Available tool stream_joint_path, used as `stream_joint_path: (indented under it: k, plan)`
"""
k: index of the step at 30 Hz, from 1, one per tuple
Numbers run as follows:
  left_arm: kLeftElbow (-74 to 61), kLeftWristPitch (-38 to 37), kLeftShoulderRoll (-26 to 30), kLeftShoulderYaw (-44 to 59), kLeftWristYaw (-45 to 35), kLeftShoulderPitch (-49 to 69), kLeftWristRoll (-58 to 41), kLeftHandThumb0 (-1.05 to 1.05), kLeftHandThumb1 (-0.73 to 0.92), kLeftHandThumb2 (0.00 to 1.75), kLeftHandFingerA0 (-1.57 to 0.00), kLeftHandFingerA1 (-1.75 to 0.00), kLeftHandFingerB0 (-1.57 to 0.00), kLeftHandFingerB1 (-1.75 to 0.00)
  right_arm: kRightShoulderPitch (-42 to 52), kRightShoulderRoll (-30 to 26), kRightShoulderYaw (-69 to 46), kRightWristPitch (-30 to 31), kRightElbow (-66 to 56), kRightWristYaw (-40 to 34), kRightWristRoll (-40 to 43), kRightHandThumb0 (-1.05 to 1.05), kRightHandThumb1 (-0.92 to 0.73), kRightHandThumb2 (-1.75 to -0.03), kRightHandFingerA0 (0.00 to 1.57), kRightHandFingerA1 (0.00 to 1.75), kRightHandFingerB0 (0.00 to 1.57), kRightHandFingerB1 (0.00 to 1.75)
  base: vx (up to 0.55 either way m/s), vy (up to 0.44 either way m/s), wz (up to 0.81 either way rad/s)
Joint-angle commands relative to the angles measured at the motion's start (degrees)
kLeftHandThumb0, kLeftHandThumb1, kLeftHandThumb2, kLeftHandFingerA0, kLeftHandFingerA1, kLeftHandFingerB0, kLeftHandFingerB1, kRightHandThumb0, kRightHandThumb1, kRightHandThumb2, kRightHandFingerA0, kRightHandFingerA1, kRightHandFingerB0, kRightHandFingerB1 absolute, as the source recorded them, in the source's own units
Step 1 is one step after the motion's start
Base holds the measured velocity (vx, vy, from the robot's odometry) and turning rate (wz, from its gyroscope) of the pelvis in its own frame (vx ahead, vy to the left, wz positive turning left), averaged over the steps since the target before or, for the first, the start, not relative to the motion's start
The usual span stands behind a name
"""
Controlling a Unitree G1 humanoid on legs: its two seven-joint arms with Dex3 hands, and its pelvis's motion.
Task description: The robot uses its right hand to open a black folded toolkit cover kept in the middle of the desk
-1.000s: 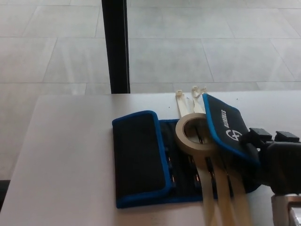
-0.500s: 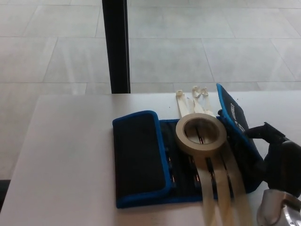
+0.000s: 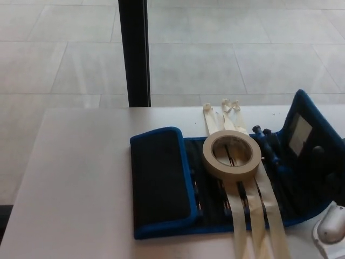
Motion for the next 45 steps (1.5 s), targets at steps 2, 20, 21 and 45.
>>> stream_joint_path:
  k: [2, 20, 21, 45]
  plan:
    - [-0.35, -1.02, 3.16, 0.91, -1.82, 1.91, -1.32, -1.05, 0.43, 1.19, -0.34, -1.56, -0.43, -1.57, -17.67, -11.58, -49.91, 1.26, -1.74, -5.64, 58.4, -0.51, -0.92, -0.73, 0.24, 1.5, 0.17, 1.37, 0.0, 0.0, 0.0]
    - [-0.42, -0.63, 4.2, 1.12, -1.59, 2.36, -1.31, -1.05, 0.39, 1.26, -0.38, -1.52, -0.44, -1.53, -10.02, -39.11, -56.34, 13.22, 10.04, 15.71, 46.75, -0.66, -0.65, -0.96, 0.32, 0.83, 0.08, 0.6, 0.0, 0.0, 0.0]
    - [-0.21, -0.25, 4.54, 1.06, -1.26, 1.99, -1.18, -1.05, 0.38, 1.26, -0.39, -1.51, -0.45, -1.52, -9.31, -40.51, -56.69, 13.62, 10.36, 17.81, 46.63, -0.62, -0.78, -0.63, 0.46, 1.05, 0.1, 0.55, 0.0, 0.0, 0.0]
    - [0.39, 0.76, 4.82, 1.82, -1.83, 1.09, -2.03, -1.05, 0.4, 1.24, -0.34, -1.5, -0.35, -1.47, 9.93, -27.87, -46.63, 7.8, 21.16, 34.15, 38.27, -0.69, -0.72, -0.61, 0.76, 1.47, 0.13, 0.48, 0.0, 0.0, 0.0]
